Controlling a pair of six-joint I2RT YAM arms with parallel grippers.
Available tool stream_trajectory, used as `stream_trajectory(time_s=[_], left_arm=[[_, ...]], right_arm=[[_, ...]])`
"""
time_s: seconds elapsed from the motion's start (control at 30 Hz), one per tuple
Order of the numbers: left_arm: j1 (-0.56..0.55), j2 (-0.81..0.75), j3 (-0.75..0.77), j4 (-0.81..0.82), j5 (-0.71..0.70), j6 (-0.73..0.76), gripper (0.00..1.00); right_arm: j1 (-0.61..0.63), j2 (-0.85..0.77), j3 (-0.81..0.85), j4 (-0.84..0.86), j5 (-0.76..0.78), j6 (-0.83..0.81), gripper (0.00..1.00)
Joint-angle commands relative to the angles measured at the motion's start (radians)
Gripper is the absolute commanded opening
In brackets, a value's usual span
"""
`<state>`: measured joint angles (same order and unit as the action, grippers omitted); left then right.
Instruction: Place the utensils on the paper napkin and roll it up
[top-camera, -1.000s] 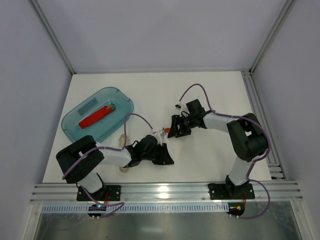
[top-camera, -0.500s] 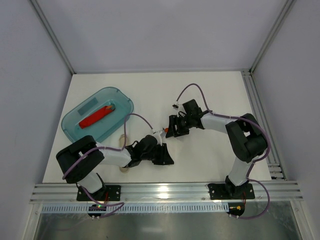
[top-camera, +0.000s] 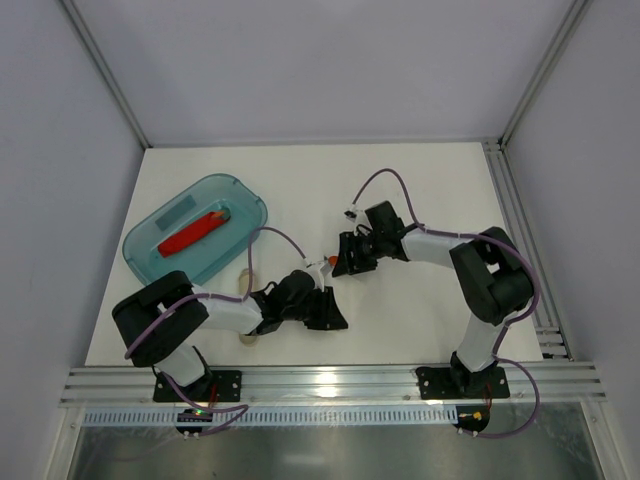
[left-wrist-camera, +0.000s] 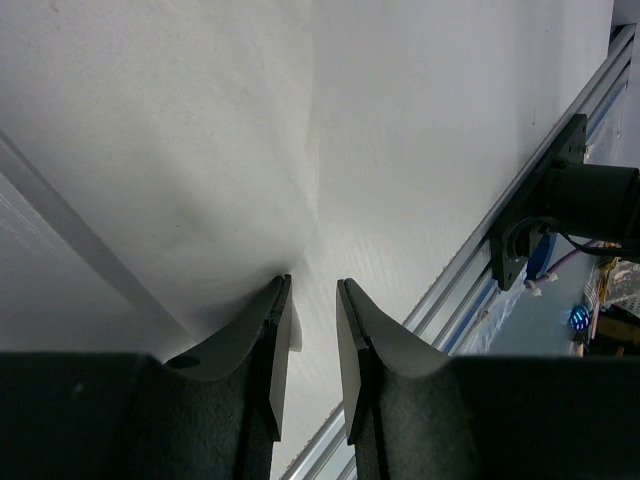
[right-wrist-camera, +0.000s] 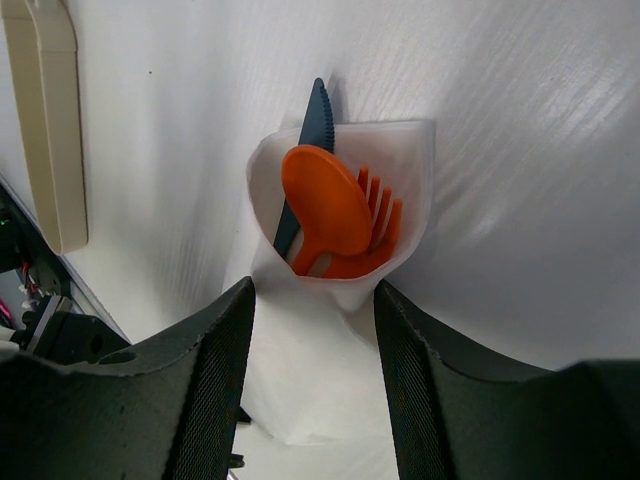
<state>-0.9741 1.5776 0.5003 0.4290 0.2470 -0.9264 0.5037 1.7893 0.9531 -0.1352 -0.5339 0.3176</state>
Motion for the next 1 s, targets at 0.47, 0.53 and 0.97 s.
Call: stream_trajectory(time_s=[0.47, 0.53, 0.97], left_arm=[[0.011, 0.009, -0.028, -0.021, 0.005, 0.029, 0.29], [0.011, 0.004, -0.029, -0.024, 0.003, 0.029, 0.29], [0.015, -0.057, 0.012, -0.078, -0.006, 0.023, 0.4]], right_arm=[[-0.005, 0.051, -0.105, 0.035, -0.024, -0.006, 0.29], [-0.011, 0.05, -0.116, 0.049, -0.04, 0.001, 0.25], [-0.065, -0.007, -0.158, 0.238, -0.204, 0.081, 0.04]])
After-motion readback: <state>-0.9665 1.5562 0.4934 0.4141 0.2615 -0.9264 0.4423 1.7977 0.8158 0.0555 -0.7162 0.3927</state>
